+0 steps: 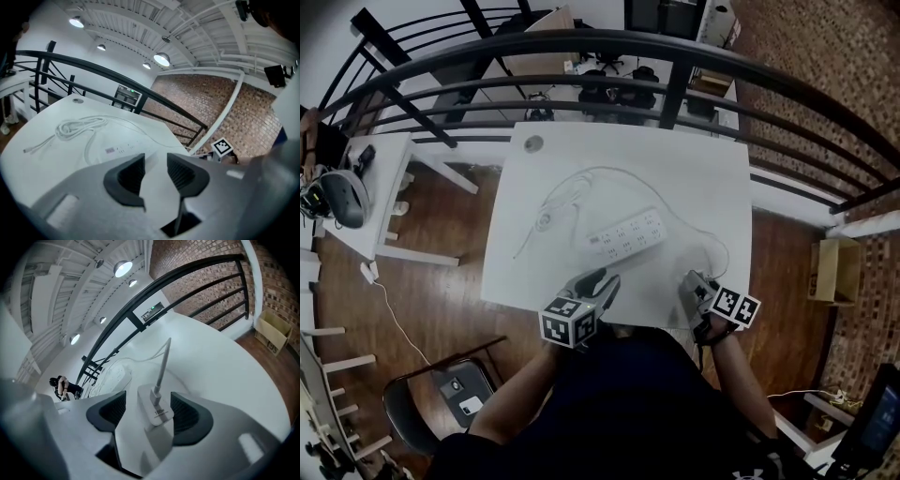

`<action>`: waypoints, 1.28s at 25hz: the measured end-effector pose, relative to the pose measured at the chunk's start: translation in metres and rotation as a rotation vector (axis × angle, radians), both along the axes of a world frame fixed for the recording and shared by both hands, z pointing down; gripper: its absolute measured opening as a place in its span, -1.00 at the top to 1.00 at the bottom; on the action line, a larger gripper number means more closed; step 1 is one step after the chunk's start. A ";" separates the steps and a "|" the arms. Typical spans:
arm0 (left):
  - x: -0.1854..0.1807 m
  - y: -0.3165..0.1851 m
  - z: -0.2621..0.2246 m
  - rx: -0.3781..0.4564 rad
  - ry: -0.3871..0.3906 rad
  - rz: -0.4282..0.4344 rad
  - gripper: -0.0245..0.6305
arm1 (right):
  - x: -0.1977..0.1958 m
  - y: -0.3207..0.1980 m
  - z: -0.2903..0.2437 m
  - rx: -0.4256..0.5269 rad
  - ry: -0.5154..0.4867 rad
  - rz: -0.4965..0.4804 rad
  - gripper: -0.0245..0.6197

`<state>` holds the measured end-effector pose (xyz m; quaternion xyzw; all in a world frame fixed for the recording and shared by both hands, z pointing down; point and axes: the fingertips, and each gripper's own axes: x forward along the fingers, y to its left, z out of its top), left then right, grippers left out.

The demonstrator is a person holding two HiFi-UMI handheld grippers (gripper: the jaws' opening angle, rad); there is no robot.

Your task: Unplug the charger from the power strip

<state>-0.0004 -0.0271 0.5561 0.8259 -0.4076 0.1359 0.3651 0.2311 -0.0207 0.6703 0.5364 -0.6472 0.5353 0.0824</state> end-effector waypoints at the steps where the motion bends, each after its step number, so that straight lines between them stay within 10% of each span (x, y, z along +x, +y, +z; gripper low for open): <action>1: 0.000 0.000 0.000 0.001 0.001 0.001 0.47 | 0.002 0.001 0.000 -0.003 0.004 0.005 -0.01; 21: -0.010 -0.008 -0.008 0.024 0.015 0.018 0.47 | 0.032 -0.006 -0.066 0.092 0.063 0.170 0.03; 32: 0.000 -0.018 -0.057 0.240 -0.003 0.054 0.56 | -0.053 -0.034 -0.186 0.431 0.041 -0.054 0.89</action>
